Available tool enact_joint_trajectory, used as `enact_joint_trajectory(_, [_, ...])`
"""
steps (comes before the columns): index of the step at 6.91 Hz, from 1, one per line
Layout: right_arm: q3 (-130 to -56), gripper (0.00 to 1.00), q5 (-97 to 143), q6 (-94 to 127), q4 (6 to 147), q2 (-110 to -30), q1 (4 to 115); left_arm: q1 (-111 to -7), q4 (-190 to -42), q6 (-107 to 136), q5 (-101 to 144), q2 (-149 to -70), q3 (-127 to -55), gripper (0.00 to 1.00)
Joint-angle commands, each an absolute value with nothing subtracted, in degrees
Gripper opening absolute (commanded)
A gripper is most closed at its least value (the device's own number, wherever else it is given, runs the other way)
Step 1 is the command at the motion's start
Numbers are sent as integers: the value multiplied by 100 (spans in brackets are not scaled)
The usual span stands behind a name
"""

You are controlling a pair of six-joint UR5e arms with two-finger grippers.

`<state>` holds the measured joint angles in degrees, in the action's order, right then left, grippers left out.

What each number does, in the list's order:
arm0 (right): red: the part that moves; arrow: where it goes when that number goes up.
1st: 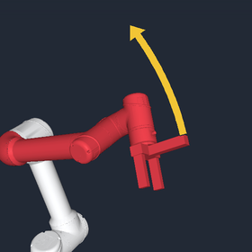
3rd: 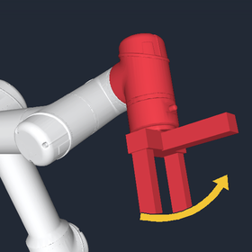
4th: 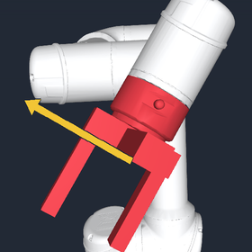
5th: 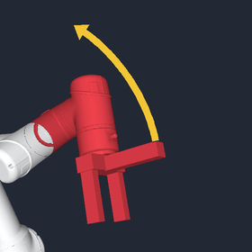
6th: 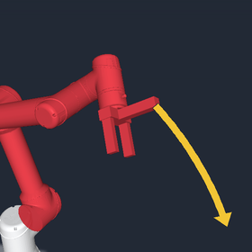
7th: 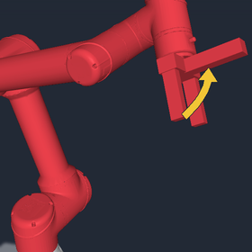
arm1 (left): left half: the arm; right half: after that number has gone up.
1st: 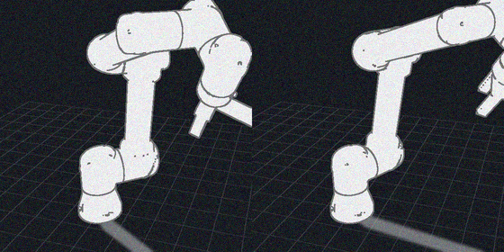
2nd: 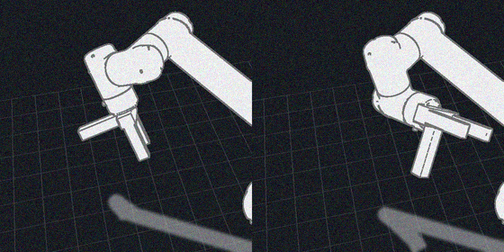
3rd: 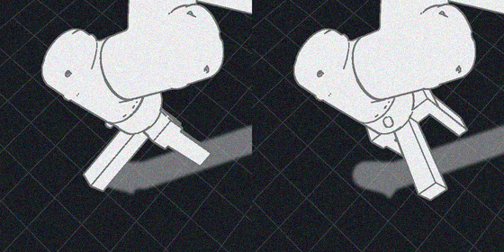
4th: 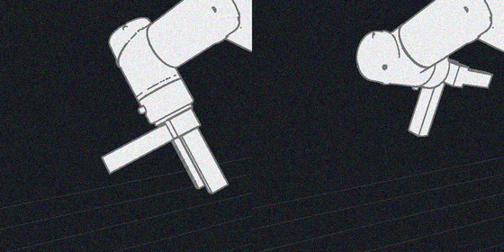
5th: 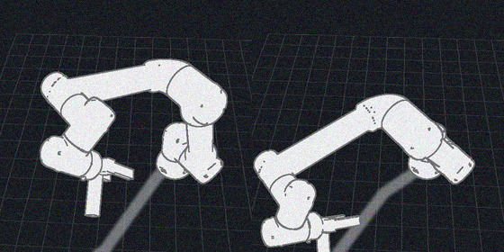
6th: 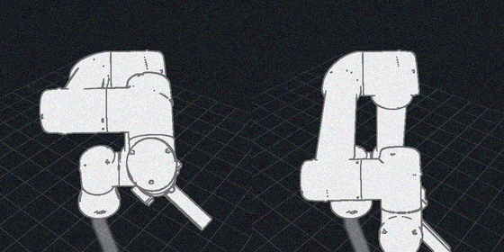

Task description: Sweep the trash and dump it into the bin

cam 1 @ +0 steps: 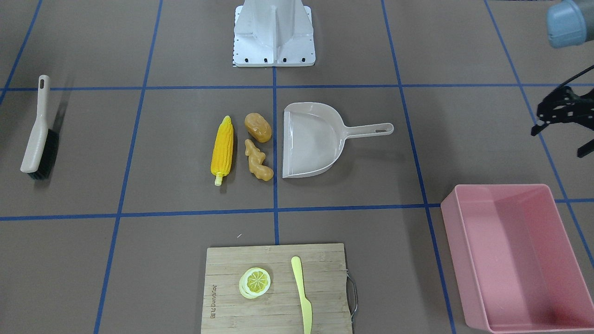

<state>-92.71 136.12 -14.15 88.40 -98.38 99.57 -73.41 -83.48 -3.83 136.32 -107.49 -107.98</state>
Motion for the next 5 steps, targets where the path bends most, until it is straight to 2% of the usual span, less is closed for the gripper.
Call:
enact_joint_trajectory(1, [-9046, 100, 13649, -1380, 8842, -9800, 9923, -6796, -8750, -448, 13579, -10854, -11328, 99])
enact_joint_trajectory(3, [-8992, 100, 13597, -1371, 8833, -9678, 9704, -6401, -9377, -448, 13588, -10819, -11355, 99])
enact_joint_trajectory(5, [-8493, 100, 13623, -1354, 8824, -9424, 9633, -6075, -9780, -501, 13248, -10819, -11477, 99])
